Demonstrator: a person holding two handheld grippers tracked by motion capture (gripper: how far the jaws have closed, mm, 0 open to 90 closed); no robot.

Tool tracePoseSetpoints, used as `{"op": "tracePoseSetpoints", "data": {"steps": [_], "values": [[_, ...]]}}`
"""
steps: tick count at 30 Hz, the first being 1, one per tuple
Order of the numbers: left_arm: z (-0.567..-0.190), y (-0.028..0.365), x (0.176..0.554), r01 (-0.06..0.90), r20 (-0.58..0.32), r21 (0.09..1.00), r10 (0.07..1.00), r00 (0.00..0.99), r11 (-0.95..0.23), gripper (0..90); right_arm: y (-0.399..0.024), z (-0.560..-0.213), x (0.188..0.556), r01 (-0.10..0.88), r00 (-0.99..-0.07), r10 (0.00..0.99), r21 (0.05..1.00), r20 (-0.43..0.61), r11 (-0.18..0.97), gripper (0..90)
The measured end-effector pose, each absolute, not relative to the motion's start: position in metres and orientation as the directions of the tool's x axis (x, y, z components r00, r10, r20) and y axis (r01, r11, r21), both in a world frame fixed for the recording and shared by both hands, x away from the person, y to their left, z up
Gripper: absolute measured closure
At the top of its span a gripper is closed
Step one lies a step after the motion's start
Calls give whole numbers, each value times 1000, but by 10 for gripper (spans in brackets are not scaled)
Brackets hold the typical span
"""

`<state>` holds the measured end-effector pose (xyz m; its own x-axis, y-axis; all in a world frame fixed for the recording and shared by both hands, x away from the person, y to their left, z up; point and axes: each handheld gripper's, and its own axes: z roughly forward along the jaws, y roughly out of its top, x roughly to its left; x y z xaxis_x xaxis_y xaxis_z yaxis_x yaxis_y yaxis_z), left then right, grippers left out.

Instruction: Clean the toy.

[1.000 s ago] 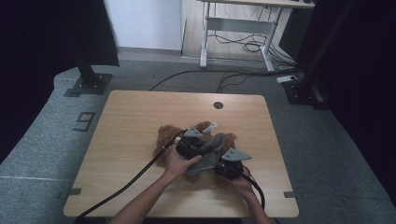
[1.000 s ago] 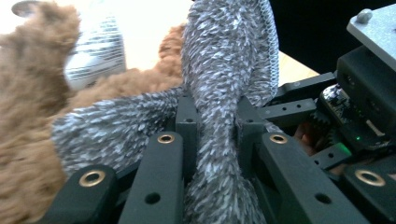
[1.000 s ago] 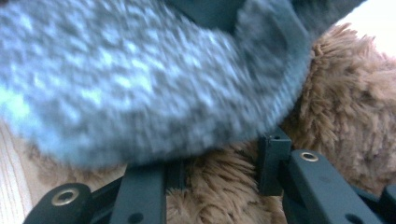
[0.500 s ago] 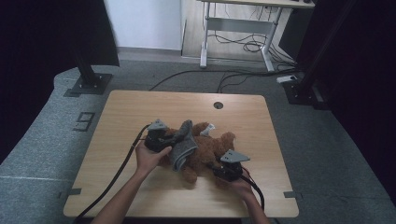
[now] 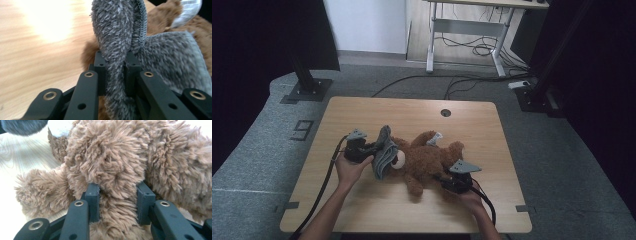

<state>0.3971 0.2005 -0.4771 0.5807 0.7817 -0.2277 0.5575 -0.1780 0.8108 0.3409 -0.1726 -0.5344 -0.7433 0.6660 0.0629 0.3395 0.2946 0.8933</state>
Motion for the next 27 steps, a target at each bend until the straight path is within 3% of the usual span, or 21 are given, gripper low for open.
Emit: {"op": "tracePoseSetpoints", "data": {"steps": [5, 8, 15, 27], "values": [[-478, 211, 397, 571, -231, 803, 796, 560, -170, 769, -173, -535, 342, 342, -744, 665, 894, 69, 290, 628], [-463, 202, 392, 533, -216, 829, 781, 586, -171, 770, -174, -535, 343, 350, -742, 665, 894, 82, 280, 628], [-427, 145, 383, 438, -171, 867, 685, 709, -237, 772, -176, -536, 344, 356, -741, 665, 895, 95, 268, 627], [-436, 51, 389, 419, -159, 840, 582, 797, -345, 778, -177, -536, 343, 353, -745, 661, 896, 94, 270, 627]]}}
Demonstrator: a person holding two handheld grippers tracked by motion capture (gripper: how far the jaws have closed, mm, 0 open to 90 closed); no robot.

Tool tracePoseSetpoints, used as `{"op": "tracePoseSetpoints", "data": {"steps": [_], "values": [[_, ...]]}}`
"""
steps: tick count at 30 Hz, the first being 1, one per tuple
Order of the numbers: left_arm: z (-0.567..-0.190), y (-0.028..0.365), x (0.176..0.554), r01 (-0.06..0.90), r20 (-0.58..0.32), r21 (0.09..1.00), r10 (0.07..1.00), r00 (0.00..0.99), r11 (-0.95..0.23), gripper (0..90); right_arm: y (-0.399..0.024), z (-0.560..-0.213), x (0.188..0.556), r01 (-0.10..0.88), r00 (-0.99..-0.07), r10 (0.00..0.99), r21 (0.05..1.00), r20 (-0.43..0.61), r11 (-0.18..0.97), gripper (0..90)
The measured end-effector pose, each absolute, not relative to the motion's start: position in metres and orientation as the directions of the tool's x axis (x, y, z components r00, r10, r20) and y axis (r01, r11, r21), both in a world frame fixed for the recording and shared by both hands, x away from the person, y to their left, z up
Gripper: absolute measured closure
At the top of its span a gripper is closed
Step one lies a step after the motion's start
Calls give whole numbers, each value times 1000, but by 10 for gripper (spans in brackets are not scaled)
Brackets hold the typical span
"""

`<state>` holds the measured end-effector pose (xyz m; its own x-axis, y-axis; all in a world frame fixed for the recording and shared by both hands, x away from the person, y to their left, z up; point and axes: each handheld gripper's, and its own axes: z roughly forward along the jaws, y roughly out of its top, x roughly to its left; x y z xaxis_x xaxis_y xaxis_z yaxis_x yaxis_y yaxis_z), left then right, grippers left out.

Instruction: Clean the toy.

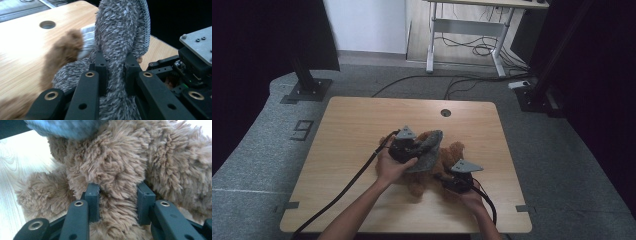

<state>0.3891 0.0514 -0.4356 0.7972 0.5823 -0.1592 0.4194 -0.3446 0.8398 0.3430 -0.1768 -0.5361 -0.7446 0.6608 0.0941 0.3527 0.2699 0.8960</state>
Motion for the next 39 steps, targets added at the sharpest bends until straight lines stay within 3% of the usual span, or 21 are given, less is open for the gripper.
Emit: {"op": "tracePoseSetpoints", "data": {"steps": [6, 14, 28, 39], "values": [[-452, 35, 397, 447, -159, 803, 583, 797, -393, 774, -177, -536, 343, 353, -745, 660, 896, 95, 269, 626], [-451, 53, 399, 446, -106, 792, 626, 772, -416, 776, -176, -537, 342, 352, -743, 663, 896, 91, 271, 625], [-443, 148, 384, 434, -128, 864, 722, 680, -256, 783, -175, -537, 342, 347, -752, 654, 895, 87, 281, 625], [-474, 209, 389, 537, -204, 824, 791, 577, -179, 783, -176, -538, 343, 352, -748, 657, 897, 97, 268, 624]]}}
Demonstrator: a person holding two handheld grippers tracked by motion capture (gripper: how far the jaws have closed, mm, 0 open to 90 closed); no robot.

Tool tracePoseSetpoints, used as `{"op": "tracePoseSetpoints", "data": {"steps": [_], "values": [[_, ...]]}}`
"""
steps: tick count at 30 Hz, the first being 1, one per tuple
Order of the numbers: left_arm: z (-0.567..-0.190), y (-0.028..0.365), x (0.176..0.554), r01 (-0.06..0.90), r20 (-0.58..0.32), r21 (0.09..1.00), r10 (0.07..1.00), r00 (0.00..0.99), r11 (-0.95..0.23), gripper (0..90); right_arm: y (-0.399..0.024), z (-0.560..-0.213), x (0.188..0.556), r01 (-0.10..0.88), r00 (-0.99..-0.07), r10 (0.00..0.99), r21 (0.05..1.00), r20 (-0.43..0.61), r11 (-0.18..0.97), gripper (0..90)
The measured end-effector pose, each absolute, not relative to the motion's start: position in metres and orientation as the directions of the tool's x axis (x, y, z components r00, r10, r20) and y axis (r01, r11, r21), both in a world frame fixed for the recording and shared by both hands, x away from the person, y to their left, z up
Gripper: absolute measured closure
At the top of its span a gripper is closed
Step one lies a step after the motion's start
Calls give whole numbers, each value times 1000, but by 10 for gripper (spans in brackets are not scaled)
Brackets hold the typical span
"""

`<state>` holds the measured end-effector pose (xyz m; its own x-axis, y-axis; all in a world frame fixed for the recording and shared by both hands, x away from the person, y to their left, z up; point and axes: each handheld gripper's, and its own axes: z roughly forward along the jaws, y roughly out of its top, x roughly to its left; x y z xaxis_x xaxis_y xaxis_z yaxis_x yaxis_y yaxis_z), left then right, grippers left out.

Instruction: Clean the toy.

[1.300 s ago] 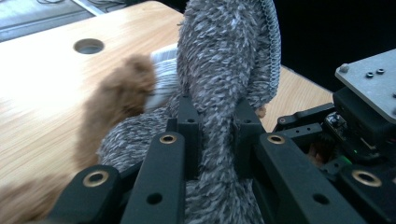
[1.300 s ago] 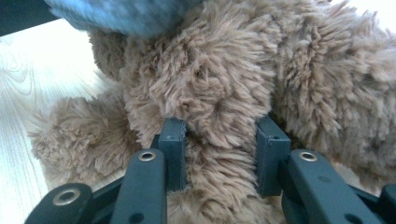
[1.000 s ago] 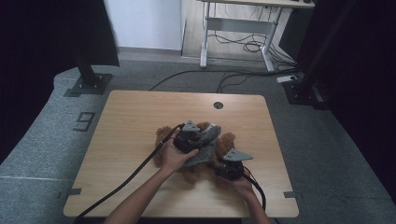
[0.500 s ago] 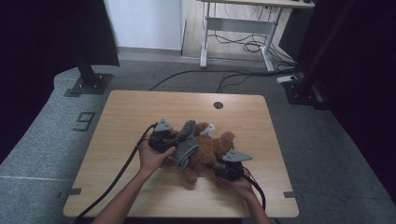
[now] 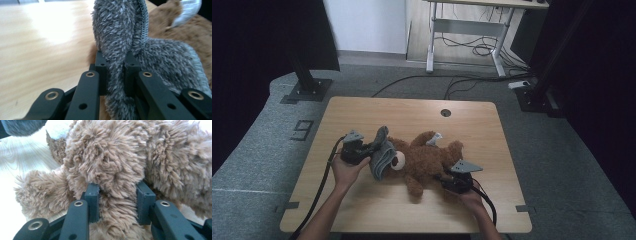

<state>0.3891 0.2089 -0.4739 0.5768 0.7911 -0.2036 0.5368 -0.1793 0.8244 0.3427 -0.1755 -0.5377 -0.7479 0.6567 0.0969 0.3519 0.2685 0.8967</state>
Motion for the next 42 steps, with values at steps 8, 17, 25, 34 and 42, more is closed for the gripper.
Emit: {"op": "tracePoseSetpoints", "data": {"steps": [8, 17, 25, 34, 42], "values": [[-464, 203, 386, 509, -160, 835, 792, 590, -210, 782, -177, -538, 343, 359, -744, 660, 896, 106, 261, 625], [-496, 217, 402, 594, -227, 786, 816, 532, -169, 783, -177, -538, 343, 357, -745, 659, 898, 106, 259, 624], [-533, 215, 411, 688, -209, 683, 836, 508, -248, 784, -177, -538, 343, 360, -743, 660, 897, 109, 257, 624], [-526, 223, 408, 679, -238, 700, 824, 514, -221, 782, -178, -539, 344, 362, -743, 660, 897, 115, 252, 625], [-459, 211, 403, 546, -231, 819, 770, 594, -175, 777, -179, -539, 345, 366, -745, 656, 897, 122, 249, 625]]}}
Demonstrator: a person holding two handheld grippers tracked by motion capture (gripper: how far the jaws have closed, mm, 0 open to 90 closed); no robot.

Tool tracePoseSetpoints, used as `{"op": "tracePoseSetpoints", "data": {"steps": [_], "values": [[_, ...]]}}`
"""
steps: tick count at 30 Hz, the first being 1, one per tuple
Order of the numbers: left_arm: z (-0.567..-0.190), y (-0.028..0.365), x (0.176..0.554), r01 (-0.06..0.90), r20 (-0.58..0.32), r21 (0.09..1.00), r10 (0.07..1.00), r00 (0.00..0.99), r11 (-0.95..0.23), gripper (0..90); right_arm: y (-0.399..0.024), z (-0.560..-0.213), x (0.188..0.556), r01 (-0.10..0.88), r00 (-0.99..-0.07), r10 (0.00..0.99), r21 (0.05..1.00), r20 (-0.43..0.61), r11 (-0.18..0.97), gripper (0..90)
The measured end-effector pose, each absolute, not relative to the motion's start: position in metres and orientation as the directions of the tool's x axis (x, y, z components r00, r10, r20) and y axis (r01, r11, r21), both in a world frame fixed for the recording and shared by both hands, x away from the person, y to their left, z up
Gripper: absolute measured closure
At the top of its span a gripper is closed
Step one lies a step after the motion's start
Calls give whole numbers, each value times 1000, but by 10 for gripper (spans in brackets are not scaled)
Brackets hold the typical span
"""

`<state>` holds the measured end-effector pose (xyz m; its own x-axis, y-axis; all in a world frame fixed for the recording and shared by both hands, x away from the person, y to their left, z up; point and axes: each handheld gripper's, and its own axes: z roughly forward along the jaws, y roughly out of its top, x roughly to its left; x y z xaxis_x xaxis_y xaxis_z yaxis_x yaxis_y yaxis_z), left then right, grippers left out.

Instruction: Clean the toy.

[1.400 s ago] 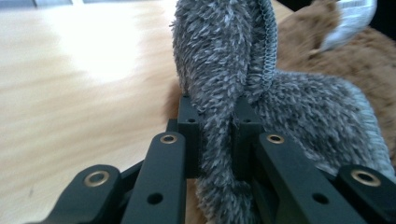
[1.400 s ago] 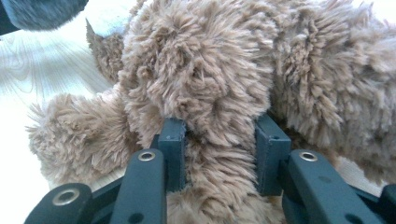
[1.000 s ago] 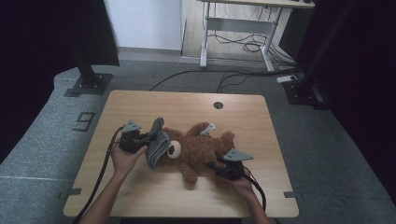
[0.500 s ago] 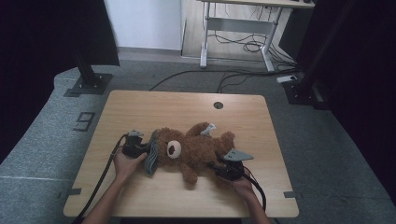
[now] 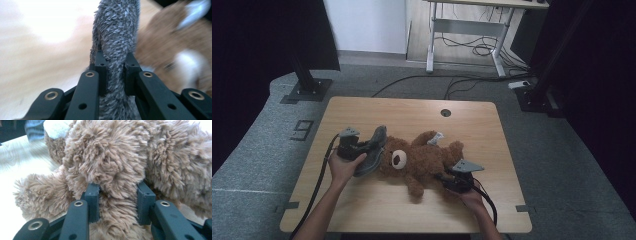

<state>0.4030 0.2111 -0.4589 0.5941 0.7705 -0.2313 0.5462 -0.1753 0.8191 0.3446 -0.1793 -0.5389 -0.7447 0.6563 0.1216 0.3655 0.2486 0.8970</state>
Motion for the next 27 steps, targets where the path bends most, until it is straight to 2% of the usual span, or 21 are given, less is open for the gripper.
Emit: {"op": "tracePoseSetpoints", "data": {"steps": [3, 6, 8, 13, 20, 27], "values": [[-436, 191, 404, 494, -206, 848, 742, 638, -190, 777, -180, -539, 345, 366, -744, 657, 898, 124, 245, 624], [-426, 168, 410, 480, -193, 850, 722, 664, -214, 776, -179, -539, 344, 364, -744, 657, 898, 122, 246, 624], [-427, 152, 414, 486, -206, 845, 701, 683, -225, 776, -179, -539, 344, 363, -744, 657, 899, 121, 245, 624], [-447, 129, 417, 500, -160, 809, 702, 694, -310, 772, -179, -539, 344, 362, -744, 657, 900, 121, 245, 623], [-455, 160, 415, 525, -188, 813, 740, 646, -252, 772, -178, -539, 344, 358, -748, 654, 899, 114, 253, 624], [-490, 200, 412, 601, -251, 780, 792, 556, -175, 776, -178, -539, 344, 360, -747, 654, 899, 118, 249, 624]]}}
